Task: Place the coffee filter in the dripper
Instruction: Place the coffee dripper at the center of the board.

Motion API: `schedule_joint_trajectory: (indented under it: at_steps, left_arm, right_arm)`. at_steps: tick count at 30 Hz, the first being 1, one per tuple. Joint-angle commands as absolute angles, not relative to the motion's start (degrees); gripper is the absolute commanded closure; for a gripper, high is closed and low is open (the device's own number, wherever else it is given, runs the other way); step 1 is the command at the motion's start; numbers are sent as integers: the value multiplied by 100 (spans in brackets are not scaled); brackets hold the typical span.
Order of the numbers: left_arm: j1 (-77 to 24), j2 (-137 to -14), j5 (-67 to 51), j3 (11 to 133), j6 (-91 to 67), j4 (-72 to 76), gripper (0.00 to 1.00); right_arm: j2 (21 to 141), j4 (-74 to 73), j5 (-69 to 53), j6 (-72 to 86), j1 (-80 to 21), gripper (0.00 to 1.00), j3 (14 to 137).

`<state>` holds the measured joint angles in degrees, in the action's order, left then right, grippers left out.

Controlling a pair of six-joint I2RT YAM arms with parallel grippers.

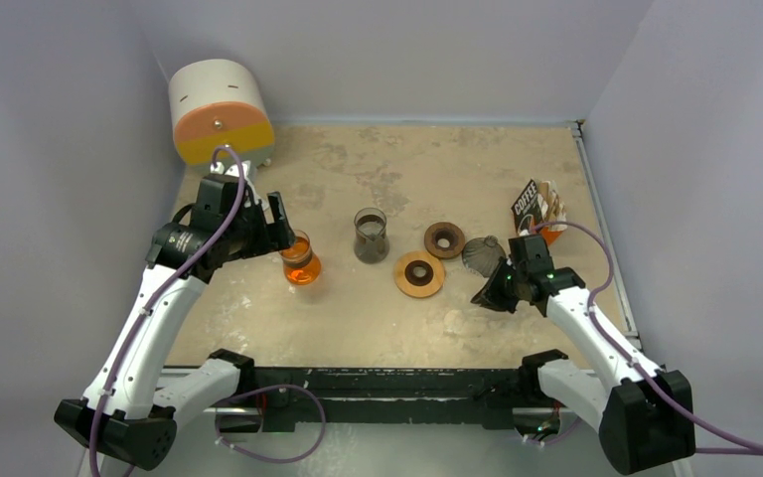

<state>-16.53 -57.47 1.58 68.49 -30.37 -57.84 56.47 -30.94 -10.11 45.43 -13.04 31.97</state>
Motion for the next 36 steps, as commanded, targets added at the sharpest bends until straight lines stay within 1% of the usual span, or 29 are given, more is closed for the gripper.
schedule_joint_trajectory:
  at_steps: [1,7,9,12,14,20,24,26,32,34,36]
  left_arm:
    - [-1626,-5730,70,6973,-2927,-5634,22]
    - [-1626,-5685,97,7005,-2910,-5669,22]
    - [-1626,-5679,97,6996,-2910,-5682,22]
    - [-1626,-5669,91,6987,-2918,-5682,22]
    - [-1626,-5661,88,6987,-2918,-5695,22]
    - [-1626,-5643,86,7031,-2918,-5711,22]
    - [-1626,-5634,88,7016,-2909,-5729,22]
    - [-1626,-5642,88,7005,-2909,-5739,22]
    - [-1626,-5634,115,7003,-2981,-5704,22]
    - [-1626,-5642,165,6998,-3005,-5704,22]
    - [-1626,-5687,248,6996,-3076,-5733,22]
  right_arm:
    - [5516,-2968,-1080,4840,-1237,100,3045]
    - [5405,-3045,-986,4916,-1192,100,2987]
    - [5398,-3057,-970,4928,-1178,92,2983]
    - [5404,-3070,-969,4931,-1171,89,2971]
    - [5378,-3096,-960,4931,-1169,82,2979]
    - [5292,-3202,-899,4956,-1163,73,3055]
    - [5221,-3364,-828,4916,-1166,64,3169]
    - [5155,-3493,-761,4858,-1167,58,3251]
    - [4943,-3878,-507,4645,-1164,54,3579]
    - [4897,-4027,-403,4503,-1164,49,3750]
    - [4891,-4217,-263,4352,-1163,48,4024]
